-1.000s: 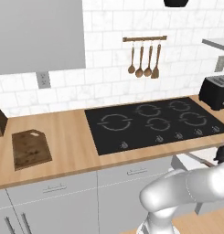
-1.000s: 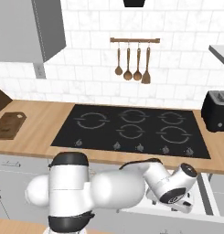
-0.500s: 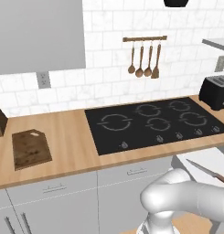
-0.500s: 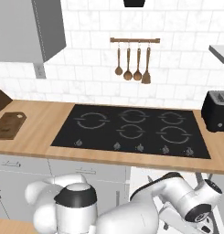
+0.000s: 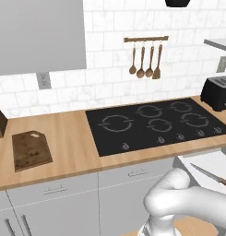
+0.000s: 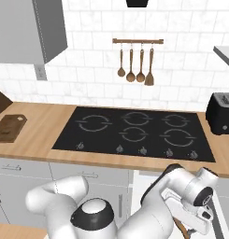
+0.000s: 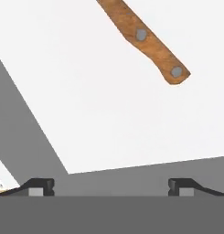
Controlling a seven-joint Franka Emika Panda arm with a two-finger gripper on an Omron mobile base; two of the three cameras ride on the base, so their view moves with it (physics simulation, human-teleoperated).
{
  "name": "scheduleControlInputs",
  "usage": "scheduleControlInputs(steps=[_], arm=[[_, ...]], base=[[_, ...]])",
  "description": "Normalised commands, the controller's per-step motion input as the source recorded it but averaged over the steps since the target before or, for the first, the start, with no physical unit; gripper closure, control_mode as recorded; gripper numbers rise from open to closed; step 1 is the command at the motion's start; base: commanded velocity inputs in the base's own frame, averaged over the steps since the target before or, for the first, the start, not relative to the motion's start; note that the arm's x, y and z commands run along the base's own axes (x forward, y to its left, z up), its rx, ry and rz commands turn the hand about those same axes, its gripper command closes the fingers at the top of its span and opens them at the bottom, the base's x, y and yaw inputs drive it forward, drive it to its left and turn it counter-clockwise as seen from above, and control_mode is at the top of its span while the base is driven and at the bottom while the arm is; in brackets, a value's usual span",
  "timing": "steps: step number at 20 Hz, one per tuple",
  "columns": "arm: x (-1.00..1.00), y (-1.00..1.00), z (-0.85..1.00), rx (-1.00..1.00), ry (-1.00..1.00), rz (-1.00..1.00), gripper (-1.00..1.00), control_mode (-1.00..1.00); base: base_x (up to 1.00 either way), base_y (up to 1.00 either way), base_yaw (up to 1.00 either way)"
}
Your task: Pick up the knife from the drawer and place it on the cutting board. Then place the meat from the plate to the cutting board.
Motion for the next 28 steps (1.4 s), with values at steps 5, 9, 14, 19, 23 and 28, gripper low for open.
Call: scheduleControlInputs(steps=[5,9,14,19,23,28], arm=[[0.53,-0.01,-0.04,-0.01,-0.02,0.13,-1.00,-1.00],[0.25,-0.05,-0.32,-0.01,0.00,0.21,-1.00,-1.00],[0.03,-0.13,-0.36,0.00,-0.01,0.22,-1.00,-1.00],[0.00,-0.16,-0.30,0.02,-0.17,0.09,-1.00,-1.00],[0.07,-0.12,-0.28,0.04,-0.26,0.01,-1.00,-1.00],[0.38,0.00,-0.51,0.03,-0.13,0.00,-1.00,-1.00]], base=[[0.00,0.00,0.00],[0.00,0.00,0.00],[0.00,0.00,0.00],[0.00,0.00,0.00],[0.00,0.00,0.00],[0.00,0.00,0.00]])
